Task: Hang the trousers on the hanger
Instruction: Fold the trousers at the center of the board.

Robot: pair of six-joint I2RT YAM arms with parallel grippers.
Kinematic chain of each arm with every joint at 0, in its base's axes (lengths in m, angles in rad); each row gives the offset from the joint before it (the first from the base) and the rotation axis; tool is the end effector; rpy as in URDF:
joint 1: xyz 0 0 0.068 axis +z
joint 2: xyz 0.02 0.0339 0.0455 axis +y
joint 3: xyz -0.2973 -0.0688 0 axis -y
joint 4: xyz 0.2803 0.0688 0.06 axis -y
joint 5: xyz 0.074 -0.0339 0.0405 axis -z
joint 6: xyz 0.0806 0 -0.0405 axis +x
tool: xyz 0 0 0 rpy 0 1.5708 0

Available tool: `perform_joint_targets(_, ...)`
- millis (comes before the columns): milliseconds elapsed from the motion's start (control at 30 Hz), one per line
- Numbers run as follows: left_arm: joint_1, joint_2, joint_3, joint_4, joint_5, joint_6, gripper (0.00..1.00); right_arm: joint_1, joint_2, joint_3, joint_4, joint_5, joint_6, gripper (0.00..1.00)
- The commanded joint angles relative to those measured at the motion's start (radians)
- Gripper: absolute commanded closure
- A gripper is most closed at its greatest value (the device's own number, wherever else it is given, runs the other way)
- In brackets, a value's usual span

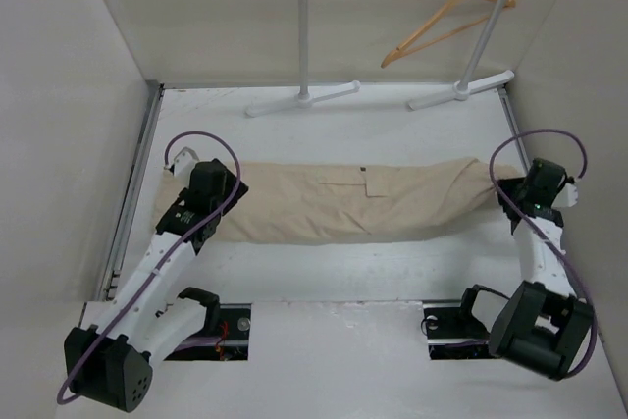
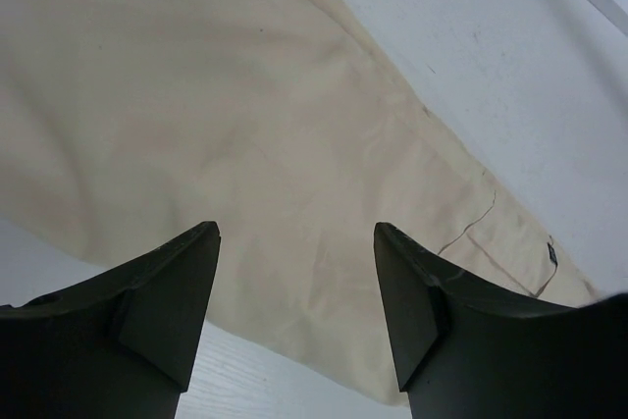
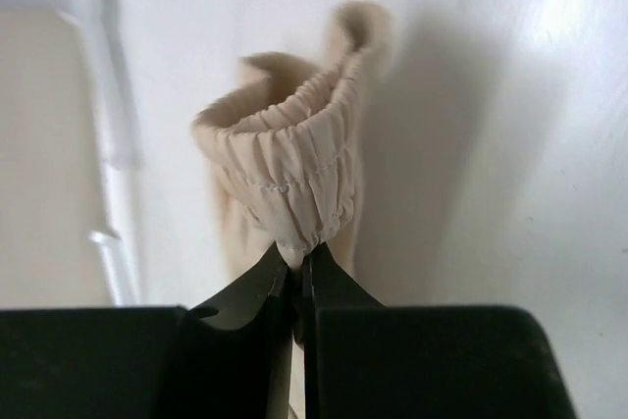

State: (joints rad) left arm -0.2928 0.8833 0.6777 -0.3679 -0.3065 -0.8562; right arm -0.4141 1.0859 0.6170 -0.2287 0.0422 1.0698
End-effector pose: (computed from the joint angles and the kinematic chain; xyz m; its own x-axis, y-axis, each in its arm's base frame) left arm 0.2413 -0.0473 0.2629 -0.3650 -0.6421 -0.6741 -0.3711 0.7644 -0.5272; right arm 0.2522 -0.1146 0.2041 0.0961 0.9150 -0.3919 0.7231 0.2064 0.6592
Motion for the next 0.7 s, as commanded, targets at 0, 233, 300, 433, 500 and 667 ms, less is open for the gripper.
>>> perform_joint_targets(0,-0.073,0.038,0.106,0.003,-0.023,0.019,0.39,-0.071,-0.122,0.16,-0.104,0.085,-0.109,0.93)
perform_joint_targets(233,-0.367,0.236,0.348,0.004,-0.199,-0.004,0.39,-0.122,-0.187,0.4,-0.19,0.01,-0.185,0.94)
perform_joint_targets(300,-0.427,0.287,0.428,-0.003,-0.229,0.003,0.39,-0.087,-0.172,0.482,-0.196,-0.013,-0.221,0.94)
perform_joint_targets(433,-0.443,0.283,0.473,-0.006,-0.25,0.003,0.39,0.075,-0.155,0.582,-0.219,-0.015,-0.281,0.94)
perform_joint_targets(500,-0.4,0.229,0.439,-0.016,-0.255,0.008,0.38,0.196,-0.158,0.598,-0.221,0.01,-0.283,0.94)
perform_joint_targets(667,-0.111,0.031,0.34,-0.104,-0.156,0.058,0.36,0.615,-0.083,0.685,-0.248,0.24,-0.269,0.94)
